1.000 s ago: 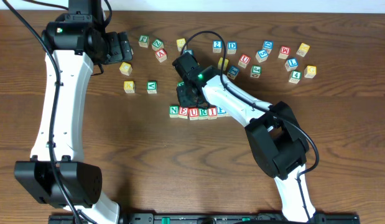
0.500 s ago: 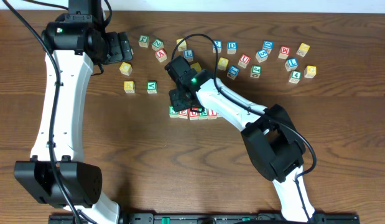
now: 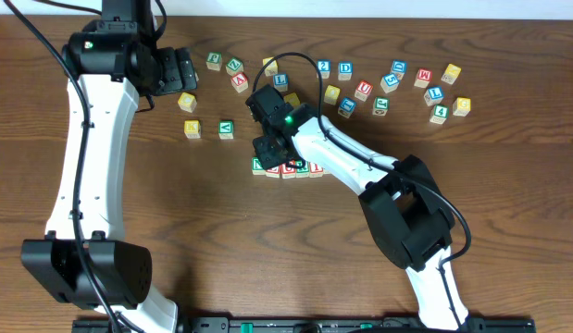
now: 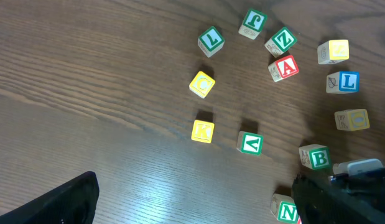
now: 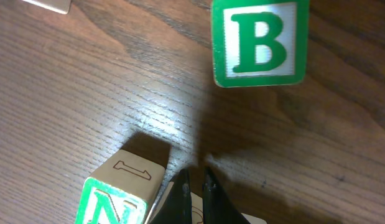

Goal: Spell out NEURIPS
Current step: 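Lift the right gripper up and left over the pile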

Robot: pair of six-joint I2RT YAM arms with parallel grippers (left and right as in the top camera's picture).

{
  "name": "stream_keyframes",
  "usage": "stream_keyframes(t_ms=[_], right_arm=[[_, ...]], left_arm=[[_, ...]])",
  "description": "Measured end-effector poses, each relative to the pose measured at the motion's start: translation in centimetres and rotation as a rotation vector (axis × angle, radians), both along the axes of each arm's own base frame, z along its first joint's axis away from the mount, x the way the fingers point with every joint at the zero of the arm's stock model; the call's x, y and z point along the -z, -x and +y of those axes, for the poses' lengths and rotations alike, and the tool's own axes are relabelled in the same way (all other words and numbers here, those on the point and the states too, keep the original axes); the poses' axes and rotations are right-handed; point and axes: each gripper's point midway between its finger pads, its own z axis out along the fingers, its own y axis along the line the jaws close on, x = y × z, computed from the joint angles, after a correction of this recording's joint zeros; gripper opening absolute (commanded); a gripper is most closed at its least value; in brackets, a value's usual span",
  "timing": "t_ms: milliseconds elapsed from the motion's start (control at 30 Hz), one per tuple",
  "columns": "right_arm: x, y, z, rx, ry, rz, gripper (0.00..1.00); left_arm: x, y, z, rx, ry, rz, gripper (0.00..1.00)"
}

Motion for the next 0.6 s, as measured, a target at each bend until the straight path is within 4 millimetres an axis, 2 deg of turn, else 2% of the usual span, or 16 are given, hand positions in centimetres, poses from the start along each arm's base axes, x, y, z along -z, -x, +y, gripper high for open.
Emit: stream_keyframes(t_ms=[300,400,500,600], right_arm=[[-0.6,-0.8,0.7,-0.039,-0.021,-0.045,0.10],[-1.5,-1.4,1.2,-0.045,-0.033,-0.064,0.13],[-2.6,-2.2,2.0,-0.051,-0.064,-0.095,0.12],[-2.8,-2.3,2.4,-0.054,-0.077,-0.100,0.10]], left_arm=[[0.0,0.0,0.0,0.000,0.000,-0.002,0.98],[0.0,0.0,0.0,0.000,0.000,-0.002,0.98],[0.0,0.0,0.0,0.000,0.000,-0.002,0.98],[0.0,0.0,0.0,0.000,0.000,-0.002,0.98]])
